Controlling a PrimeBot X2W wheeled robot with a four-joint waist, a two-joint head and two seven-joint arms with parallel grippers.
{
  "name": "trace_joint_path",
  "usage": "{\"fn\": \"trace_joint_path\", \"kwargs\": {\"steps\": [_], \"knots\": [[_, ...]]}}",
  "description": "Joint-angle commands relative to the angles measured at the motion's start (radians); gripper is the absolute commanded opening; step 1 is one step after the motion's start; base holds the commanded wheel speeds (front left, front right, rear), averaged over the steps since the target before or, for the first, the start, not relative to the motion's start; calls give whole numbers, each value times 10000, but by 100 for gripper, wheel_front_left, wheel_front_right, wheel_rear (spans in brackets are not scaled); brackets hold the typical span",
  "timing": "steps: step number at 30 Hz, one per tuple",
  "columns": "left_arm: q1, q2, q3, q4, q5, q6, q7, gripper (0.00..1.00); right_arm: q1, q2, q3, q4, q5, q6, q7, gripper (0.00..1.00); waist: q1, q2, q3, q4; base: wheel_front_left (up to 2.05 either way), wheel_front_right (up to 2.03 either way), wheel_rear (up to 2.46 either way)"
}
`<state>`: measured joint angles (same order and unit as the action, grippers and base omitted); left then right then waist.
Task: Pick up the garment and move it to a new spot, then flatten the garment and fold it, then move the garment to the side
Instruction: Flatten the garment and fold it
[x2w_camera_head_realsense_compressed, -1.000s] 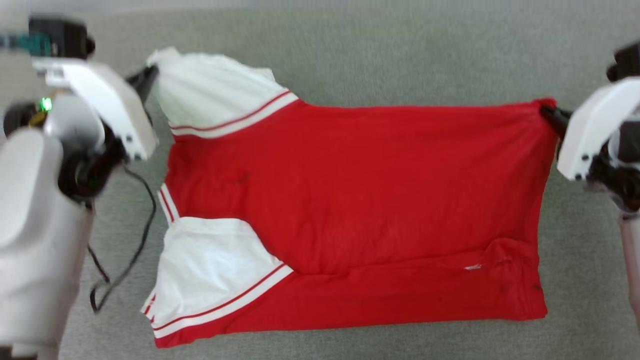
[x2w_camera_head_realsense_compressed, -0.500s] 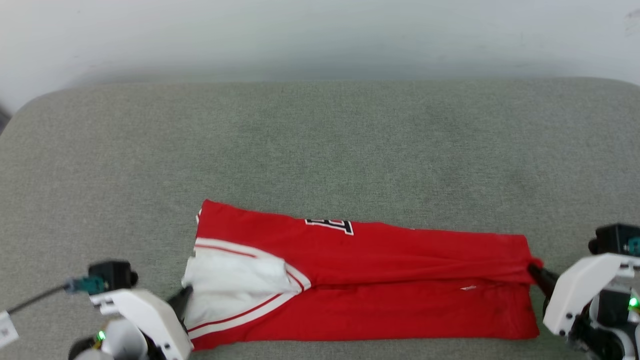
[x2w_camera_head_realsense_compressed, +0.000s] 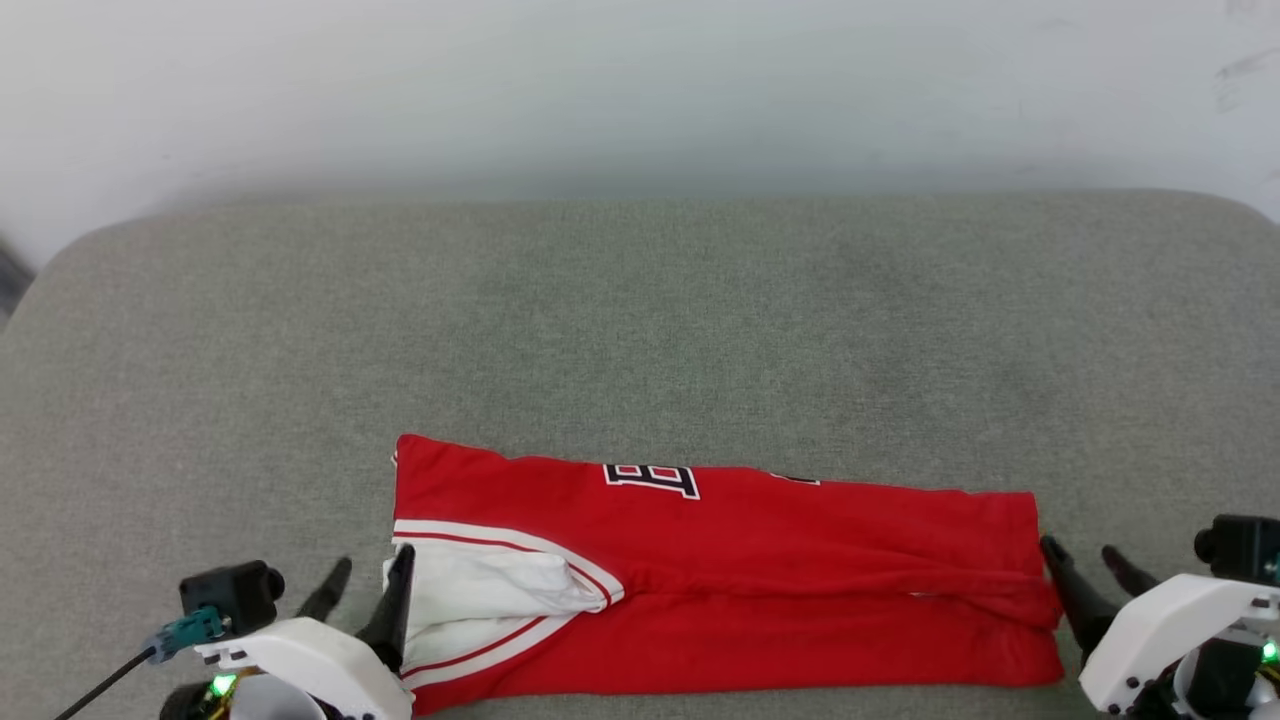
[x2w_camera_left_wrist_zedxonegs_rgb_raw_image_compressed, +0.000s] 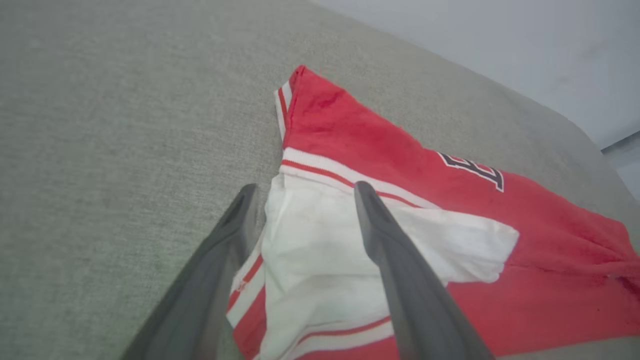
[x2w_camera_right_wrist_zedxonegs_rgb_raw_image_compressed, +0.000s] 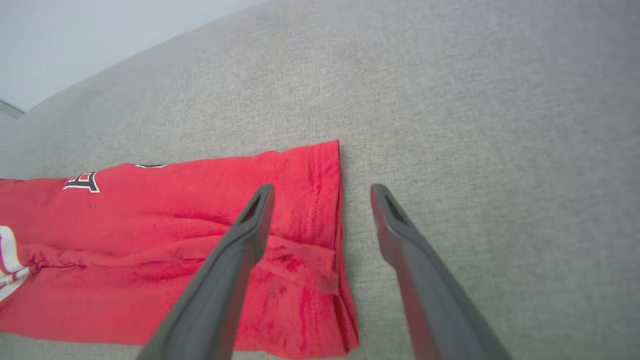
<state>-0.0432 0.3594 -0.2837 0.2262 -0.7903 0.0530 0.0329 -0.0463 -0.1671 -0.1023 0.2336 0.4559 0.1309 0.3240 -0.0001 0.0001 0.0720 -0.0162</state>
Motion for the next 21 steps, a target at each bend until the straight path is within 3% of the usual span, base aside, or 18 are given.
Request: {"fn": "trace_joint_path", "kwargs": {"steps": [1,6,7,13,21], "knots": [[-100,-21,87,-176,203,74,-361,100,48,-173,16,-173,21,-3,-66,100,1,-1,-160,-41,0,0,0],[-198,44,113,-904,1010,403,-1451,100,-76,-637,-287,-592,37,-3,592,100,1,-1,-465,-23,0,0,0],[-173,134,96,-1381,1514,713,-1922,100,-216,-965,-457,-602,-20,-3,1388,100,1,-1,-585,29,0,0,0],[-185,243,8,-2419,2271,1250,-2302,100,-545,-1484,-529,-456,-150,-3,3233,100,1,-1,-347,281,0,0,0],[-528,93,-292,-3308,2670,1484,-2273,100,-1222,-1161,-70,243,-136,-3,4387,100,1,-1,481,825,0,0,0]]}}
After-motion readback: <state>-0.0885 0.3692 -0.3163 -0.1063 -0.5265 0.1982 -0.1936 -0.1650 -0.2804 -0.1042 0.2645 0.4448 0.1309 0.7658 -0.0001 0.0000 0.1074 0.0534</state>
